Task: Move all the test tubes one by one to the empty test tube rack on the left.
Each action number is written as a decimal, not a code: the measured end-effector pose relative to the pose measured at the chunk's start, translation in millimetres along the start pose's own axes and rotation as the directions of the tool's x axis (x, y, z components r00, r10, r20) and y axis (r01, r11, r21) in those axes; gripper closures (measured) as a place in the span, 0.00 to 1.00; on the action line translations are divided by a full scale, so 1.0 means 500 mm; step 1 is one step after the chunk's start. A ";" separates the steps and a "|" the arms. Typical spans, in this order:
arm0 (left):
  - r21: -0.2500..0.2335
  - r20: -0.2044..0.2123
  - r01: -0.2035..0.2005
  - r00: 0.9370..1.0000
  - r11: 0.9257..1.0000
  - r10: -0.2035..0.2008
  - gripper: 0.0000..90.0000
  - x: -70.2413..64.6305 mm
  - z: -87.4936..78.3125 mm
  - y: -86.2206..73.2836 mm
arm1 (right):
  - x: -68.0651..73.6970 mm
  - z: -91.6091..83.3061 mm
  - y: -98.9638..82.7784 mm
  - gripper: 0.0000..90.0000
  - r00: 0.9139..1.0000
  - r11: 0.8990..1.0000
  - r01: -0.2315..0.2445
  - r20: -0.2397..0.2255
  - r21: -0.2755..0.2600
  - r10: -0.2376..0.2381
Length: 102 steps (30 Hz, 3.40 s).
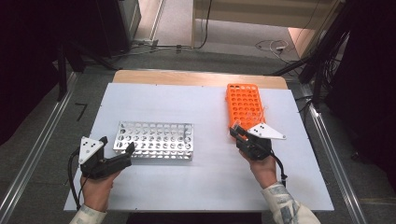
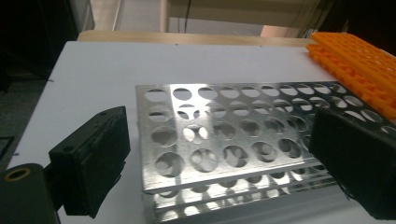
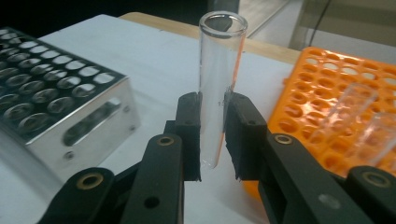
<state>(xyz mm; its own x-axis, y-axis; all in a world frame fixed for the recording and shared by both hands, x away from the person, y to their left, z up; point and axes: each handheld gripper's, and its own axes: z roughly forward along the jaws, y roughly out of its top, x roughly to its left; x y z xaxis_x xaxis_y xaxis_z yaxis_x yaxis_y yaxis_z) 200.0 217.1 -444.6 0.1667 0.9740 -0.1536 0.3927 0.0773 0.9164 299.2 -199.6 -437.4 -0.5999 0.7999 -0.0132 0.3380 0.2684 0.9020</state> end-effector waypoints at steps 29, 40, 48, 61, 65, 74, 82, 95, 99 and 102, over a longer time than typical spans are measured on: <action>0.030 0.324 -0.169 0.934 0.985 0.151 0.17 -0.186 0.024 -0.008 | 0.201 0.031 -0.039 0.82 0.941 0.977 0.183 -0.307 0.109 -0.143; 0.004 0.412 -0.229 0.888 0.973 0.207 0.40 -0.221 0.026 -0.014 | 0.243 0.043 -0.039 0.82 0.923 0.974 0.205 -0.350 0.101 -0.158; 0.005 0.429 -0.256 0.874 0.967 0.229 0.60 -0.227 0.030 -0.020 | 0.262 0.047 -0.036 0.82 0.914 0.973 0.210 -0.372 0.099 -0.160; 0.011 0.434 -0.280 0.866 0.960 0.247 0.79 -0.231 0.033 -0.025 | 0.268 0.046 -0.031 0.82 0.911 0.975 0.202 -0.384 0.093 -0.152; 0.010 0.425 -0.281 0.870 0.960 0.250 0.82 -0.231 0.033 -0.026 | 0.268 0.046 -0.030 0.82 0.911 0.975 0.200 -0.385 0.094 -0.149; 0.011 0.423 -0.266 0.875 0.964 0.236 0.83 -0.224 0.029 -0.020 | 0.266 0.043 -0.028 0.61 0.900 0.975 0.200 -0.410 0.094 -0.145; 0.014 0.401 -0.222 0.895 0.975 0.198 0.83 -0.193 0.017 -0.004 | 0.244 0.021 -0.020 0.42 0.906 0.980 0.180 -0.402 0.086 -0.132; -0.019 0.318 -0.125 0.940 0.992 0.124 0.83 -0.100 -0.024 0.039 | 0.192 -0.001 -0.013 0.33 0.938 0.988 0.127 -0.334 0.088 -0.091; -0.033 0.286 -0.121 0.950 0.992 0.126 0.83 -0.076 -0.039 0.051 | 0.169 -0.003 -0.016 0.33 0.949 0.989 0.109 -0.305 0.097 -0.074; -0.046 0.255 -0.113 0.959 0.992 0.121 0.83 -0.058 -0.045 0.057 | 0.161 -0.004 -0.016 0.33 0.952 0.990 0.101 -0.297 0.096 -0.068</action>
<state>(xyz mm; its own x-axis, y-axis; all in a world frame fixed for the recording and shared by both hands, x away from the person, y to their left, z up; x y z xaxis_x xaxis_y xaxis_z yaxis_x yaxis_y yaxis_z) 186.0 195.6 -405.4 0.4380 0.8895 -0.1304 0.3290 -0.0236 0.9440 247.0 -138.5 -444.8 -0.8098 0.5842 0.0539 0.3437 0.3980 0.8505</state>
